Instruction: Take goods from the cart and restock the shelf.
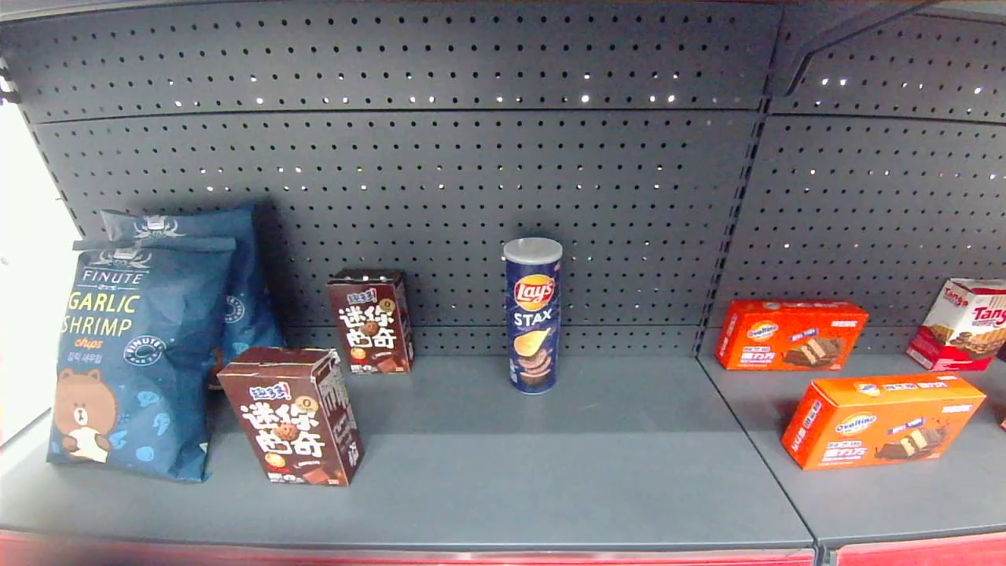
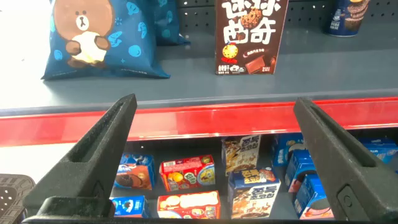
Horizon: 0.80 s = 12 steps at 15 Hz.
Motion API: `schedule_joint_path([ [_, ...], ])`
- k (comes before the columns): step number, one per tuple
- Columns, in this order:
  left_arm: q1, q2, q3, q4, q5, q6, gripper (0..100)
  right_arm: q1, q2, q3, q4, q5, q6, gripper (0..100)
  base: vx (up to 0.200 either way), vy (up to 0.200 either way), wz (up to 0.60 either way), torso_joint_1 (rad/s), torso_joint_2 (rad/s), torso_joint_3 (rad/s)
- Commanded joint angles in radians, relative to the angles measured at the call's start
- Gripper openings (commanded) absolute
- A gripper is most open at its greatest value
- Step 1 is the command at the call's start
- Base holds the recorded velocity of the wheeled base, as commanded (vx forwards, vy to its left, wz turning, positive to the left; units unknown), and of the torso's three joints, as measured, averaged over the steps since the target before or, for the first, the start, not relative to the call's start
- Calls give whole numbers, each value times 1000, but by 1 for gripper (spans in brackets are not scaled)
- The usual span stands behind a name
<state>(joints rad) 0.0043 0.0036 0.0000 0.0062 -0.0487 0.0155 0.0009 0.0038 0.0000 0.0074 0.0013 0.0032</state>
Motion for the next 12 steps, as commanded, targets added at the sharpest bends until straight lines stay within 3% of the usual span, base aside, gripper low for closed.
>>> schedule_joint_path([
  [1,0,-1,0,0,0,0,100,1,1,0,-1,0,0,100,0,0,0,0,0,0],
  [12,0,1,0,0,0,0,100,-1,1,0,-1,0,0,100,0,0,0,0,0,0],
])
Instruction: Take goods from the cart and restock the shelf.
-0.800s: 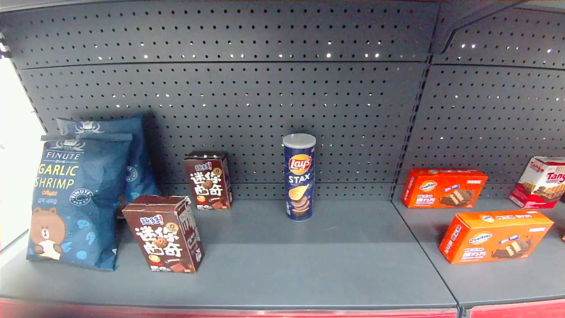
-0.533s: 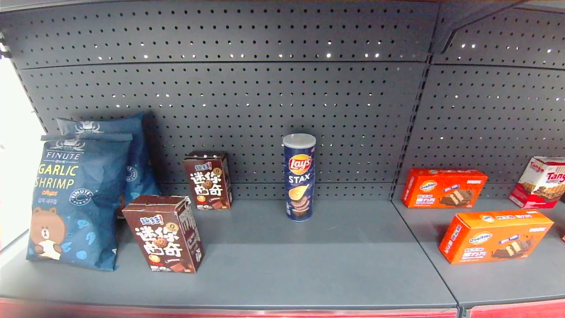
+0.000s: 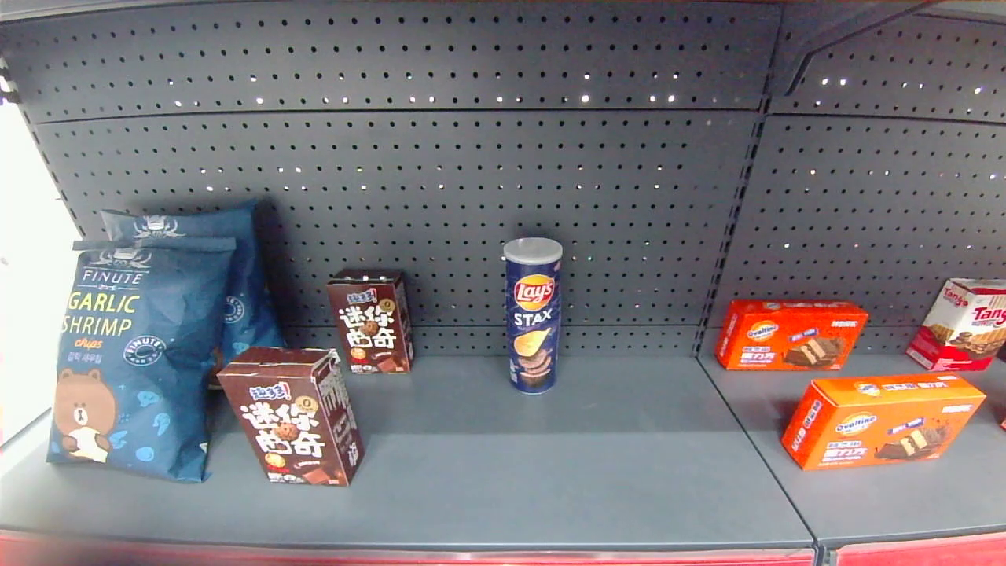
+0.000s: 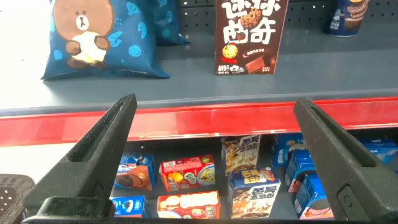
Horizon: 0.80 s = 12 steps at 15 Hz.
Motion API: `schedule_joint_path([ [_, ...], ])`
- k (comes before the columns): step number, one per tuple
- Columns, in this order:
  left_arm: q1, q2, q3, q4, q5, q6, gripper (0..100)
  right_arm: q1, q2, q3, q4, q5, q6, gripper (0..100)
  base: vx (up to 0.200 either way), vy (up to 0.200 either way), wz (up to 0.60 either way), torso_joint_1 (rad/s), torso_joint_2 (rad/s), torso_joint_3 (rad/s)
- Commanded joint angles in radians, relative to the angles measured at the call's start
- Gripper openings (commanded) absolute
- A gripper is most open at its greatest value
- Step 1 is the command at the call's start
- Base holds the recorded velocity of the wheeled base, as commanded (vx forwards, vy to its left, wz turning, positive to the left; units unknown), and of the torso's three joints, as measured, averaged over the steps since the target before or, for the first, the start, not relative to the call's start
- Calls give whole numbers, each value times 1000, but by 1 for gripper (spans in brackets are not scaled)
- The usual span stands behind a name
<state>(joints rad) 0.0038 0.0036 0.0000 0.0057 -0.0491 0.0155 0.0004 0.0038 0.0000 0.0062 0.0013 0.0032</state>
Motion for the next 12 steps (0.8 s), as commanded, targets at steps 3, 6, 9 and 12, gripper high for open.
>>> schedule_joint_path([
  [3,1,1,0,0,0,0,100,0,1,0,0,-1,-2,100,0,0,600,5,-2,2],
  [6,1,1,0,0,0,0,100,0,1,0,0,-1,-2,100,0,0,600,7,6,1],
  [9,1,1,0,0,0,0,100,0,1,0,0,-1,-2,100,0,0,600,1,5,2],
  [12,1,1,0,0,0,1,100,0,1,0,0,-1,-2,100,0,0,600,2,2,1],
])
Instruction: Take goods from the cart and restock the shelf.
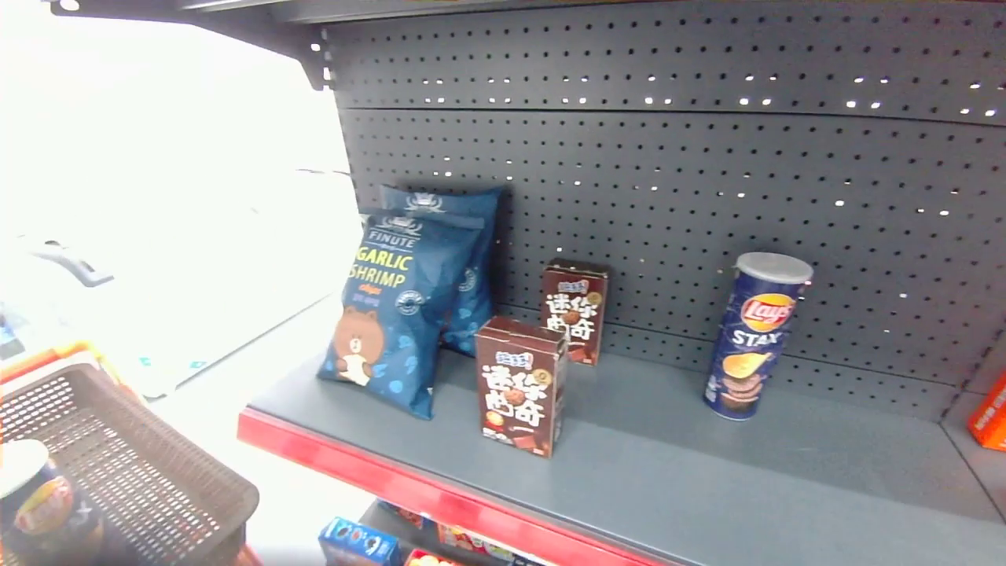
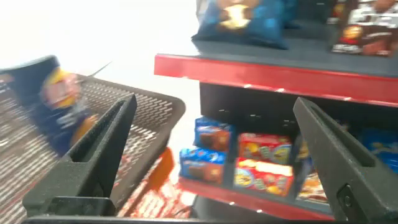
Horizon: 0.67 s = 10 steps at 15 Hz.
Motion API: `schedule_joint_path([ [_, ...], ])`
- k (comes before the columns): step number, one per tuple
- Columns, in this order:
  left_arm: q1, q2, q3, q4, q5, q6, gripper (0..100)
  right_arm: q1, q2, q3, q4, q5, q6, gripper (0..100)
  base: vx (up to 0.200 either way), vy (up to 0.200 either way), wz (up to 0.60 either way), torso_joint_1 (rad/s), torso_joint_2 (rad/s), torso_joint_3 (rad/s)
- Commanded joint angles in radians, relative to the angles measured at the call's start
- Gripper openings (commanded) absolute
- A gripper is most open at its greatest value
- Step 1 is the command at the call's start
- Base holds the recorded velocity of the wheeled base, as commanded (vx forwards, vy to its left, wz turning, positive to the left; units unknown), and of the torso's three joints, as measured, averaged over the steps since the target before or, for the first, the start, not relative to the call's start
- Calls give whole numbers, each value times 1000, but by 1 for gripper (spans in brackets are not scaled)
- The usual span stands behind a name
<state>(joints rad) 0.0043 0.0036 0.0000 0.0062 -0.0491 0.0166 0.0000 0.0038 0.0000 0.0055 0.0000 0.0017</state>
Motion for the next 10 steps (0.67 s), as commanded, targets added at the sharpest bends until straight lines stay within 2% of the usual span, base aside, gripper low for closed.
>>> schedule_joint_path([
  [1,0,1,0,0,0,0,100,0,1,0,1,0,0,100,0,0,600,-2,2,2],
  [10,0,1,0,0,0,2,100,0,1,0,1,0,0,100,0,0,600,1,1,1],
])
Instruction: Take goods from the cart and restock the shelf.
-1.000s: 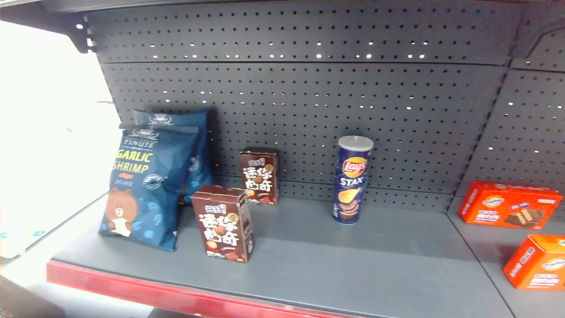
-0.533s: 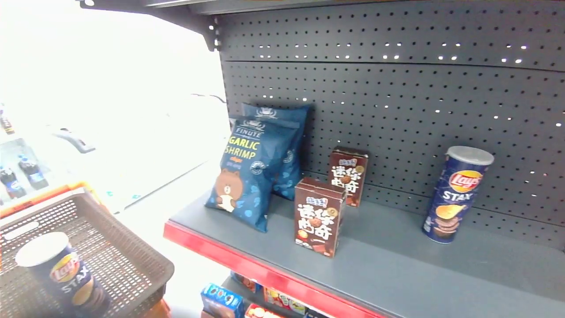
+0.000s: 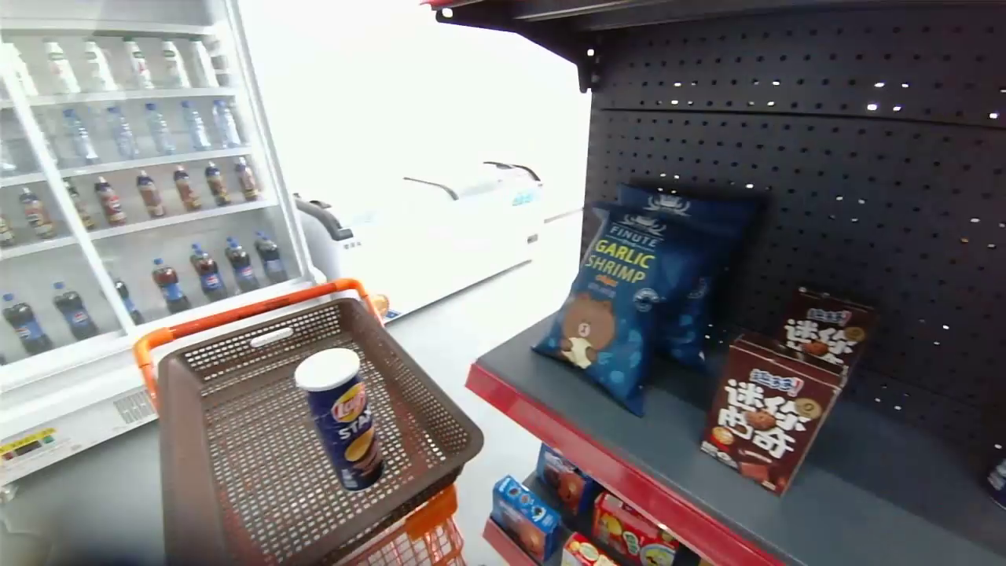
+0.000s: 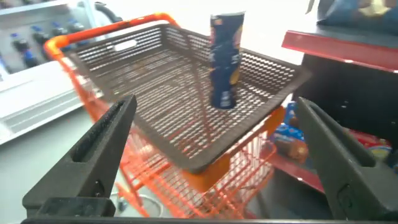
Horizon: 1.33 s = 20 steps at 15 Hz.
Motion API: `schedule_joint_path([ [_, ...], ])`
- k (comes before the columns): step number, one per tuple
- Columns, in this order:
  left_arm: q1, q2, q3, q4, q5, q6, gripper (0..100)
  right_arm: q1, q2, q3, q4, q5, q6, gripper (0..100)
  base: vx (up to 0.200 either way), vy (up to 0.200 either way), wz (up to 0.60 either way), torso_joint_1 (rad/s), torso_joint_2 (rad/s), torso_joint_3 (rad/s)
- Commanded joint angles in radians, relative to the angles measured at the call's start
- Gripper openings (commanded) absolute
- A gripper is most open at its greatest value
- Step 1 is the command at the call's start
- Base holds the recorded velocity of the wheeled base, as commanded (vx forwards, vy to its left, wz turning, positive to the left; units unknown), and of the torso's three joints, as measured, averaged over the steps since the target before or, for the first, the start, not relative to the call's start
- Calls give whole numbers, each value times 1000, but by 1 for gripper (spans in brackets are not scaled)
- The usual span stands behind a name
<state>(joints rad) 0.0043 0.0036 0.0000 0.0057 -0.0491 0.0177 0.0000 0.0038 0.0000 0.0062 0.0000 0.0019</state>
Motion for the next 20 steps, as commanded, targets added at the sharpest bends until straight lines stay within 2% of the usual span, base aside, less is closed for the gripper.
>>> schedule_joint_path([
  [1,0,1,0,0,-1,-1,100,0,1,0,0,0,0,100,0,0,600,7,2,2],
  [5,0,-1,-2,2,-1,4,100,2,1,0,0,0,1,100,0,0,0,0,0,0],
  [6,0,-1,-37,11,-12,10,100,2,1,0,0,0,1,100,0,0,0,0,0,0],
  [7,-7,53,-129,26,-15,30,100,2,1,0,0,0,0,100,0,0,0,0,0,0],
  [8,-15,190,-258,68,-17,34,100,2,1,0,0,0,1,100,0,0,0,0,0,0],
  [10,-40,418,-417,92,-15,38,100,2,1,0,0,0,1,100,0,0,0,0,0,0],
  [13,-43,748,-541,94,-14,102,100,2,1,0,0,0,1,100,0,0,0,0,0,0],
  [15,-61,934,-588,71,-40,110,100,2,1,0,0,0,1,100,0,0,0,0,0,0],
  [17,-64,1061,-609,3,-112,111,100,2,1,0,0,0,1,100,0,0,0,0,0,0],
  [18,-63,1187,-603,-122,-193,111,100,2,1,0,0,0,1,100,0,0,0,0,0,0],
  [19,-63,1253,-603,-194,-229,114,100,2,1,0,0,0,1,100,0,0,0,0,0,0],
  [20,-63,1320,-606,-251,-238,116,100,2,1,0,0,0,1,100,0,0,0,0,0,0],
])
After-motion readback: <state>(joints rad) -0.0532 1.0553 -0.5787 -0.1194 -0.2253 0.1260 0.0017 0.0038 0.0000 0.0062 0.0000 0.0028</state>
